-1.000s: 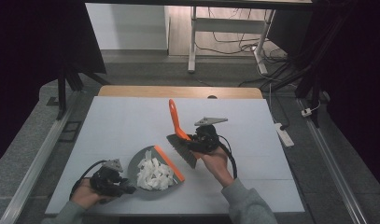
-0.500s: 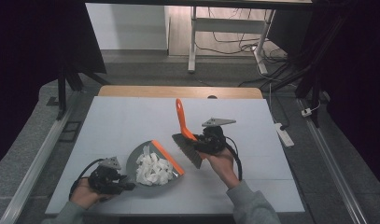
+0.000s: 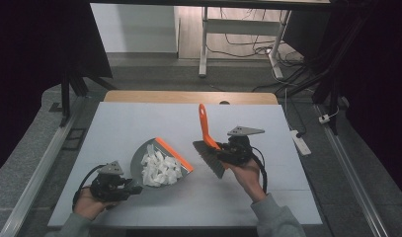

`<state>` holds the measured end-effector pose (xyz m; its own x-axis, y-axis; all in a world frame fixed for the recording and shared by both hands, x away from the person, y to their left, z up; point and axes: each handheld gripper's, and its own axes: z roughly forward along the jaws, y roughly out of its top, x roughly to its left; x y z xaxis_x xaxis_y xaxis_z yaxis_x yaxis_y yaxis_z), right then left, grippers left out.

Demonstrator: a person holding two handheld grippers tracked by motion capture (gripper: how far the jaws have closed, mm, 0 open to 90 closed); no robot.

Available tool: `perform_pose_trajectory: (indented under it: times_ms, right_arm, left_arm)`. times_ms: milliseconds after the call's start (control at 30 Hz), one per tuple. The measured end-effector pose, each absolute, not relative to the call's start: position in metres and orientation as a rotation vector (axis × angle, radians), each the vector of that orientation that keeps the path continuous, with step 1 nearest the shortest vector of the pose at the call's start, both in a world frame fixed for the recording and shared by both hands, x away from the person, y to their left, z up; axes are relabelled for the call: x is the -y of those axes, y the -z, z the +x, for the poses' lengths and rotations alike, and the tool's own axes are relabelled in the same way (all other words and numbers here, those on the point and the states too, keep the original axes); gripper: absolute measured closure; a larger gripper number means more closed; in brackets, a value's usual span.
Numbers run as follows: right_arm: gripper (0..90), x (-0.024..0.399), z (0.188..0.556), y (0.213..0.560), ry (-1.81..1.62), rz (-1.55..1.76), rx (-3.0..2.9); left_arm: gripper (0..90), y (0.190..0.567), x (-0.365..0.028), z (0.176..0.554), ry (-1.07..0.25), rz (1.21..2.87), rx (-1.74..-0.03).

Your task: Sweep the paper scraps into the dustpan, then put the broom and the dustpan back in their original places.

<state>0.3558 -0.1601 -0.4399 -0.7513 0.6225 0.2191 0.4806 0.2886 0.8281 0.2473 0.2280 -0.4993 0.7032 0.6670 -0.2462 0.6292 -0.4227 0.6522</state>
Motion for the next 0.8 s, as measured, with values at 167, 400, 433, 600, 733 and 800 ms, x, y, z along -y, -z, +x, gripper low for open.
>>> perform_pose_trajectory:
  times_ms: [167, 400, 433, 600, 733, 800]
  right_arm:
    - [70.3, 0.176, 0.353, 0.439, -1.465, 1.046, -2.379]
    - [70.3, 0.191, 0.351, 0.44, -1.452, 1.052, -2.372]
    - [70.4, 0.193, 0.351, 0.441, -1.45, 1.061, -2.372]
    - [70.3, 0.197, 0.351, 0.444, -1.444, 1.055, -2.377]
    - [70.3, 0.2, 0.348, 0.445, -1.447, 1.047, -2.38]
    - [70.3, 0.202, 0.347, 0.445, -1.447, 1.058, -2.379]
  left_arm:
    - [61.9, 0.497, -0.228, 0.247, -0.081, 2.131, -1.002]
    - [61.9, 0.495, -0.228, 0.248, -0.098, 2.102, -1.026]
    - [61.9, 0.495, -0.228, 0.248, -0.1, 2.097, -1.032]
    - [61.9, 0.493, -0.228, 0.248, -0.116, 2.075, -1.056]
    - [61.9, 0.491, -0.23, 0.248, -0.128, 2.052, -1.079]
    - [61.9, 0.491, -0.231, 0.249, -0.139, 2.043, -1.091]
